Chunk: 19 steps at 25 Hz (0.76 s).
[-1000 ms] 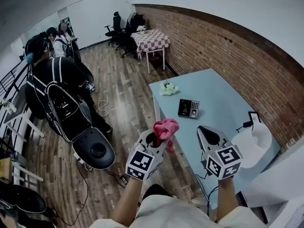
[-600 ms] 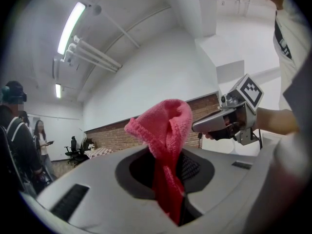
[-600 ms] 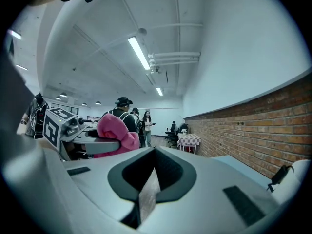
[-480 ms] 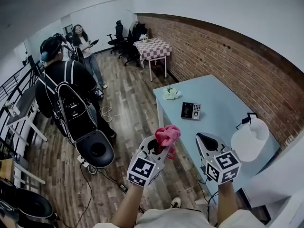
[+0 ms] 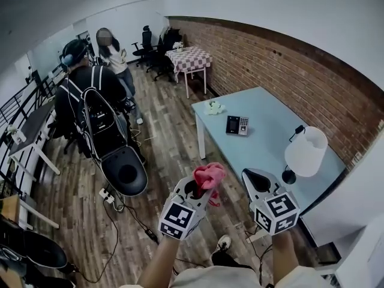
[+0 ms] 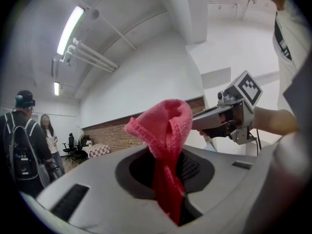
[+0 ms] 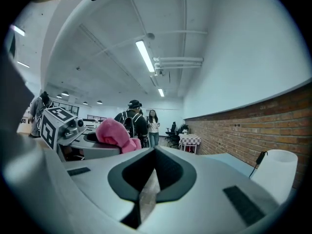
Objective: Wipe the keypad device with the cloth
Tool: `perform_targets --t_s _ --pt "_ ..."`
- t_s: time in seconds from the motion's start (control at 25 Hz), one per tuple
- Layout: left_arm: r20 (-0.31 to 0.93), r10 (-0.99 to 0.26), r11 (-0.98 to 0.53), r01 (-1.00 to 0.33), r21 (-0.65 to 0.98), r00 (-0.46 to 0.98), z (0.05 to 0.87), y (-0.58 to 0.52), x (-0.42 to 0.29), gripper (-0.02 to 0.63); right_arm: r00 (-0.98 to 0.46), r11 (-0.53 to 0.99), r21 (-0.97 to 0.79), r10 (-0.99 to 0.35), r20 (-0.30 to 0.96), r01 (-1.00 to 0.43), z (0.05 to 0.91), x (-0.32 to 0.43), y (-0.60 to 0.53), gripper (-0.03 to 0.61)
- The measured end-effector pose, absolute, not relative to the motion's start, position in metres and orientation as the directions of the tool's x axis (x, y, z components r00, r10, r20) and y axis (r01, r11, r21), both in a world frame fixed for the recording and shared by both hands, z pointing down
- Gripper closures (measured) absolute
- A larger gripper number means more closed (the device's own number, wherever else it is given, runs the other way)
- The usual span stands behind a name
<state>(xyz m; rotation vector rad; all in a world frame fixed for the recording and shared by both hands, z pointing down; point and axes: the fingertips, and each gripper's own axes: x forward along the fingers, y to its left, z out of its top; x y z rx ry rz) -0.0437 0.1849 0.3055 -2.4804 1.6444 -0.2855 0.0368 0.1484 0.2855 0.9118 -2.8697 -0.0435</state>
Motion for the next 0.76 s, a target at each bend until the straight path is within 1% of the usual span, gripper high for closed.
perform_targets --t_s 0.44,0.76 --pt "0.068 -0.929 -0.370 -0.899 -0.236 0.365 0.304 0.263 -0.034 0.512 -0.804 0.813 0.074 -0.582 0.120 -0.577 0.287 0.055 0.221 0.571" --pt "0.067 -0.937 -0.349 -0.909 -0.229 0.343 0.307 0.263 -0.021 0.512 -0.811 0.821 0.085 -0.571 0.125 -0.565 0.290 0.070 0.220 0.571"
